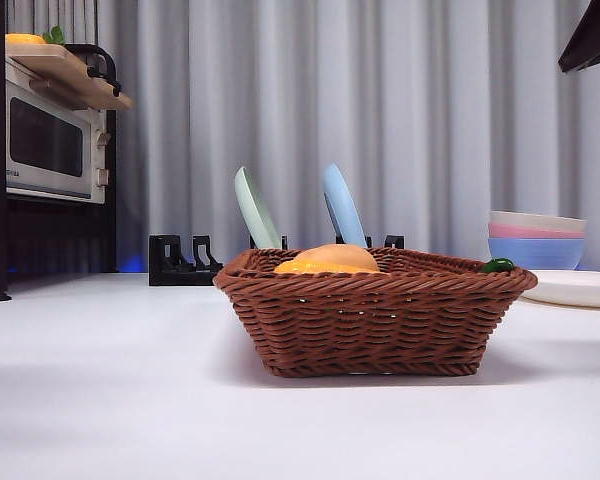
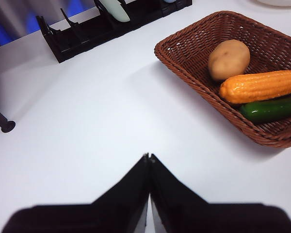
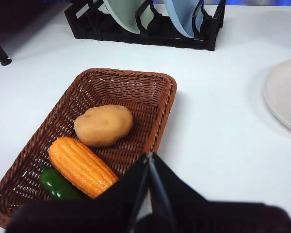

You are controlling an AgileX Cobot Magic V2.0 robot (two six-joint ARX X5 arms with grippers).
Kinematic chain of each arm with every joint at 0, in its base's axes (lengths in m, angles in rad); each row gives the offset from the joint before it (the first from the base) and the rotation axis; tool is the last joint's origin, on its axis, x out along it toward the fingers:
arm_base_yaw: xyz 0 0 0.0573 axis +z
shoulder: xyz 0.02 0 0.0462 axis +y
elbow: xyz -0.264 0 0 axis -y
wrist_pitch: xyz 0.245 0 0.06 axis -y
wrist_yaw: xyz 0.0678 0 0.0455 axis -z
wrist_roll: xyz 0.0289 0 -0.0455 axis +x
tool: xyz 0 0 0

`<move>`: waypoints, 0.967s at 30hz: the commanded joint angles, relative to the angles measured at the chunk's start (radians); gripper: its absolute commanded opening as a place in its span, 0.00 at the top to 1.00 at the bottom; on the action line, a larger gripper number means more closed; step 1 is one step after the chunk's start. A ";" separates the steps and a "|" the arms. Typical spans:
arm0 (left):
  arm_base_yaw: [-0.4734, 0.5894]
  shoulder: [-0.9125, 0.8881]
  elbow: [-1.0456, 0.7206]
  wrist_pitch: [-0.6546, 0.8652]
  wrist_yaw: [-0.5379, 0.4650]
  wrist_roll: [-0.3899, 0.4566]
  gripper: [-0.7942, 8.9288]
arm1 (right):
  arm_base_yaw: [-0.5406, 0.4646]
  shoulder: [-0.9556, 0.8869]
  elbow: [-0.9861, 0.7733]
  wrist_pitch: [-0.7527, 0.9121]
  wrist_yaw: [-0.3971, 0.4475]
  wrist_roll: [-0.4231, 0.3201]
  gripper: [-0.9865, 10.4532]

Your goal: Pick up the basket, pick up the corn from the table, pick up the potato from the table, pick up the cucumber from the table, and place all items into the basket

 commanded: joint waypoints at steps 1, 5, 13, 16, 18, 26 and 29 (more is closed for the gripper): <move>0.001 -0.001 -0.005 -0.003 -0.004 -0.008 0.92 | 0.001 0.000 -0.004 0.006 0.003 0.006 0.91; 0.031 -0.046 -0.005 -0.029 -0.010 -0.010 0.92 | 0.000 -0.001 -0.004 0.006 0.003 0.006 0.91; 0.298 -0.207 -0.098 0.209 0.046 -0.021 0.92 | 0.001 -0.001 -0.004 0.006 0.003 0.006 0.91; 0.431 -0.276 -0.187 0.312 0.101 -0.015 0.92 | 0.001 -0.002 -0.004 0.006 0.003 0.006 0.91; 0.514 -0.316 -0.253 0.362 0.168 -0.010 0.92 | 0.001 -0.002 -0.004 0.006 0.003 0.006 0.91; 0.738 -0.435 -0.503 0.467 0.311 -0.001 0.92 | 0.001 -0.001 -0.004 0.006 0.003 0.006 0.91; 0.775 -0.475 -0.569 0.474 0.312 -0.002 0.92 | 0.001 -0.001 -0.004 0.006 0.003 0.006 0.91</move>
